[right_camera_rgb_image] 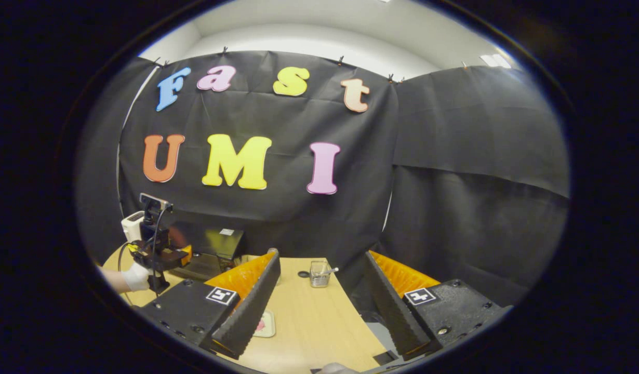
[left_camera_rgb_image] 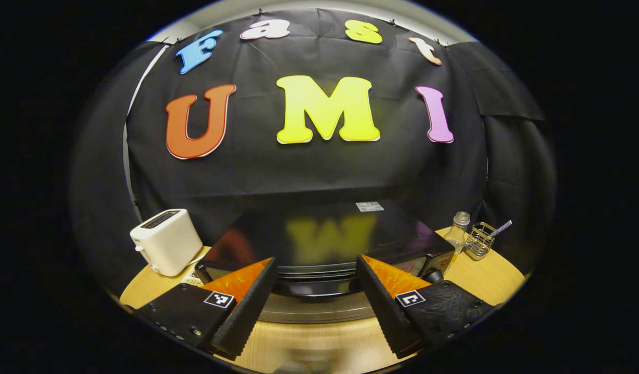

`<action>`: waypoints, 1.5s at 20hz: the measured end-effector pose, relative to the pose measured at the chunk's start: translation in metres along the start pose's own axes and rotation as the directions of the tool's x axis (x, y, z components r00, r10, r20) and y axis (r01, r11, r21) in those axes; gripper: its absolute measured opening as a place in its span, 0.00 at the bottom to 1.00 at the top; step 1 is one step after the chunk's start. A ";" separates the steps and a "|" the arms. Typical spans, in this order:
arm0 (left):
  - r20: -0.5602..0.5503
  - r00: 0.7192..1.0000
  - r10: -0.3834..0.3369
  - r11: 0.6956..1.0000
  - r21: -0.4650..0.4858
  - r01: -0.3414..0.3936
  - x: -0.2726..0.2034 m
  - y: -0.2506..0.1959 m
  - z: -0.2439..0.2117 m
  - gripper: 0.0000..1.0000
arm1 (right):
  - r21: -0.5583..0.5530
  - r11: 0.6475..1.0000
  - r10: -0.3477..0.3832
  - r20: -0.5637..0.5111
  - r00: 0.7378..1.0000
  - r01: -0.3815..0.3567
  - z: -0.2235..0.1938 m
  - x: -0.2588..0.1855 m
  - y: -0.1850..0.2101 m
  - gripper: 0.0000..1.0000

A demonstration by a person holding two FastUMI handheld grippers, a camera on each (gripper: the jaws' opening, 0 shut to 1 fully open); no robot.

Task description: Open the electric oven with the left hand, put the food in, and close the electric oven.

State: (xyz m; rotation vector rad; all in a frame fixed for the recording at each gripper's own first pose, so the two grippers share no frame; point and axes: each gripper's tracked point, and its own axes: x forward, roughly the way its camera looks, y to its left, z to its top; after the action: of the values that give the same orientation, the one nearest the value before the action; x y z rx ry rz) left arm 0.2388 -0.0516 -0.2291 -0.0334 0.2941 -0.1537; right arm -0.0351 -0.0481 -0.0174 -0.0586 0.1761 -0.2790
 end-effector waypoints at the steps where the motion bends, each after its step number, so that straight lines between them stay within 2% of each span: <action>1: -0.009 1.000 -0.004 1.000 0.003 0.004 0.002 -0.001 -0.001 0.97 | 0.004 1.000 0.004 -0.004 1.000 -0.004 -0.001 0.000 0.003 1.00; 4: -0.029 1.000 0.005 1.000 -0.028 -0.006 -0.002 0.000 -0.006 0.97 | -0.009 1.000 0.013 0.000 1.000 -0.013 -0.001 -0.001 0.011 1.00; 11: -0.042 0.999 -0.008 1.000 -0.018 0.007 -0.040 -0.003 -0.024 0.97 | -0.005 0.998 0.067 -0.019 0.998 -0.067 -0.012 -0.010 0.024 1.00; 19: -0.148 0.989 -0.012 1.000 -0.014 0.010 -0.095 -0.006 -0.085 0.97 | -0.010 0.993 0.119 -0.043 0.992 -0.120 -0.021 -0.030 0.030 1.00; 25: -0.239 0.971 0.005 1.000 -0.017 -0.009 -0.115 -0.002 -0.137 0.97 | -0.026 0.992 0.122 -0.074 0.990 -0.124 -0.031 -0.037 0.027 1.00; 30: -0.299 0.954 0.002 1.000 0.004 -0.001 -0.120 -0.006 -0.168 0.97 | -0.039 0.995 0.093 -0.091 0.992 -0.097 -0.038 -0.047 0.020 1.00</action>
State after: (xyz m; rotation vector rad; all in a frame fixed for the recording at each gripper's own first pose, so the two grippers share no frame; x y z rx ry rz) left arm 0.0755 -0.0410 -0.3556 -0.0061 0.5972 -0.1578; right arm -0.0809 -0.0173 -0.0486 -0.0809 0.2726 -0.1828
